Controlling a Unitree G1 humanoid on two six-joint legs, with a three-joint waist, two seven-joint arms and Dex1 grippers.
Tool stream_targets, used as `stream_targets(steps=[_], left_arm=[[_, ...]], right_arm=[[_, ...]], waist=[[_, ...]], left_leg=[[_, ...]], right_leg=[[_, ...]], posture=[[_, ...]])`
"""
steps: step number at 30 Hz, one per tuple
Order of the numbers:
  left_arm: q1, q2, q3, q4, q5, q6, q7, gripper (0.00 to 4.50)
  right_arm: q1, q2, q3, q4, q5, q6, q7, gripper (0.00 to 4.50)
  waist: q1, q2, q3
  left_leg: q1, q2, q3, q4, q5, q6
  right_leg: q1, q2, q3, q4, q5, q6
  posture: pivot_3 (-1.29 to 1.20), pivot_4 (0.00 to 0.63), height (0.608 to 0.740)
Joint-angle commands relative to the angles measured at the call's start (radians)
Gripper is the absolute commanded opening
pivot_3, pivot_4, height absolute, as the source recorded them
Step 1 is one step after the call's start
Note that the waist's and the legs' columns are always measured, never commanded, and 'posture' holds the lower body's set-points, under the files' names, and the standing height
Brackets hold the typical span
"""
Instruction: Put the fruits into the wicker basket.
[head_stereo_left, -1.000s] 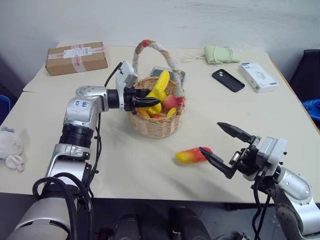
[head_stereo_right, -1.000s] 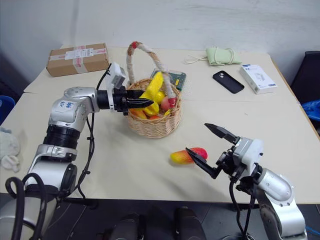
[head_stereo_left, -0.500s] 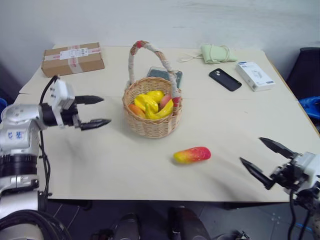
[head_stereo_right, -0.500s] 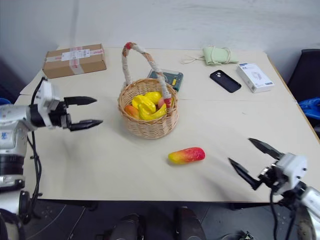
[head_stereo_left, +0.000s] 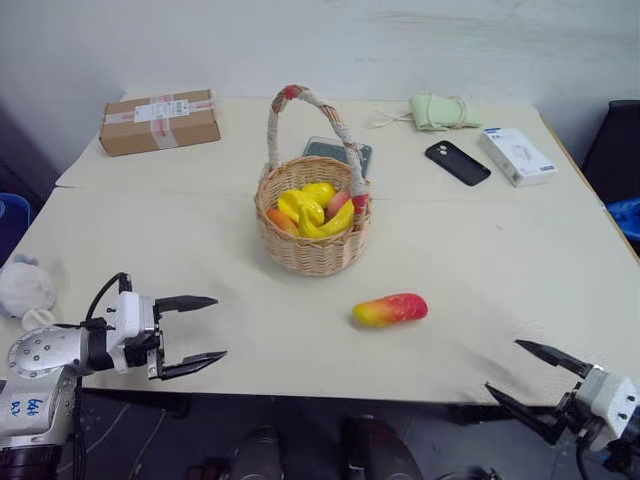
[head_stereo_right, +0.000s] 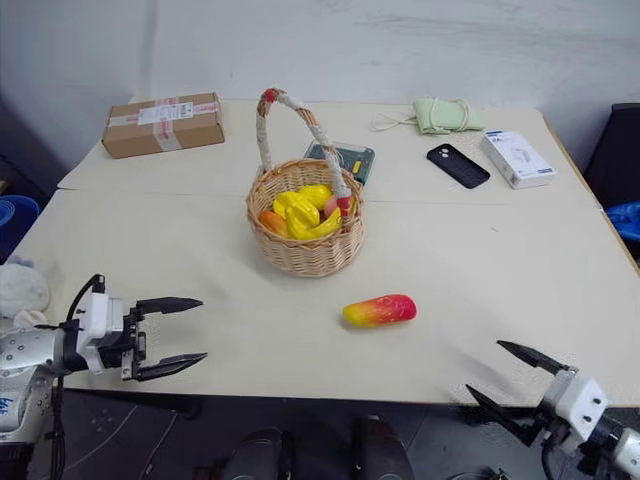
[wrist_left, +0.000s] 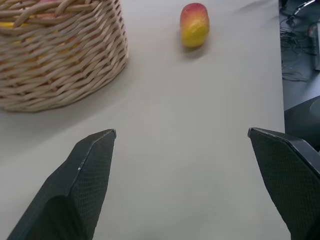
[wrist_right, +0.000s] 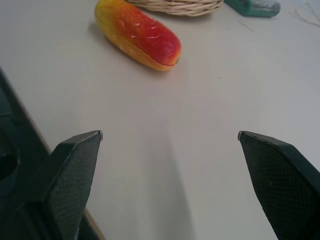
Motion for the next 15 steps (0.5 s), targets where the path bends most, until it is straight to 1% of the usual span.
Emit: stream_targets(steps=[1,2,4,5,8,10,12,14,15], left_arm=[[-0.021,0.013,-0.024,-0.055,-0.036,0.01,-0.005,4.46],[-0.028,0.018,-0.03,-0.06,-0.043,0.044,0.009,4.46],[-0.042,0.018,-0.045,-0.059,-0.048,0.075,0.023,4.46],[-0.046,0.018,-0.058,-0.055,-0.043,0.081,0.021,4.46],[-0.059,0.012,-0.086,-0.047,-0.027,0.073,0.018,4.46],[-0.071,0.012,-0.097,-0.054,-0.025,0.078,0.031,4.46],[-0.077,0.026,-0.098,-0.096,-0.064,0.149,0.049,4.46],[-0.078,0.049,-0.097,-0.161,-0.124,0.243,0.055,4.46],[-0.081,0.057,-0.104,-0.181,-0.124,0.253,0.053,4.46]], right_arm=[[-0.075,-0.103,0.052,-0.143,0.071,0.134,0.028,4.5],[-0.119,-0.136,0.082,-0.179,0.093,0.213,0.017,4.5],[-0.227,-0.197,0.157,-0.212,0.083,0.335,0.002,4.5],[-0.316,-0.218,0.212,-0.207,0.056,0.396,-0.011,4.5],[-0.528,-0.26,0.368,-0.174,-0.024,0.543,-0.005,4.5],[-0.638,-0.246,0.442,-0.154,-0.035,0.625,-0.005,4.5],[-0.727,-0.226,0.509,-0.111,-0.073,0.669,-0.009,4.5],[-0.787,-0.231,0.568,-0.067,-0.105,0.712,0.021,4.5],[-0.811,-0.234,0.593,-0.044,-0.122,0.72,0.037,4.5]], waist=[[-0.009,0.001,0.001],[-0.014,0.001,0.001],[-0.022,0.001,0.001],[-0.023,0.001,0.001],[-0.022,0.001,0.002],[-0.019,0.001,0.002],[-0.015,0.001,0.002],[-0.015,0.001,0.002],[-0.014,0.001,0.002]], left_leg=[[0.0,0.0,0.001,0.0,0.0,0.001],[0.0,0.0,0.001,-0.001,0.0,0.001],[0.0,0.0,0.001,-0.001,0.001,0.004],[0.0,0.001,0.001,-0.001,0.002,0.005],[-0.001,0.002,0.001,-0.001,0.0,0.004],[-0.002,0.002,0.0,-0.001,-0.001,0.003],[-0.006,0.003,-0.002,-0.001,-0.002,0.003],[-0.015,0.003,-0.003,0.001,-0.002,0.003],[-0.018,0.003,-0.003,0.003,-0.002,0.004]], right_leg=[[0.0,0.0,0.001,-0.001,0.0,0.0],[0.0,0.0,0.001,-0.001,0.001,0.002],[0.0,0.001,0.001,-0.001,0.005,0.009],[-0.001,0.002,0.0,-0.001,0.008,0.014],[-0.003,0.003,0.0,0.0,0.008,0.014],[-0.005,0.004,0.0,0.002,0.008,0.013],[-0.007,0.004,-0.003,0.002,0.006,0.011],[-0.014,0.003,-0.005,0.003,0.006,0.011],[-0.017,0.003,-0.005,0.004,0.006,0.011]], posture=[[0.0,0.15,0.74],[0.0,0.15,0.74],[0.0,0.15,0.74],[0.0,0.15,0.74],[0.0,0.15,0.74],[0.0,0.15,0.74],[0.0,0.15,0.74],[0.0,0.15,0.74],[0.0,0.15,0.74]])
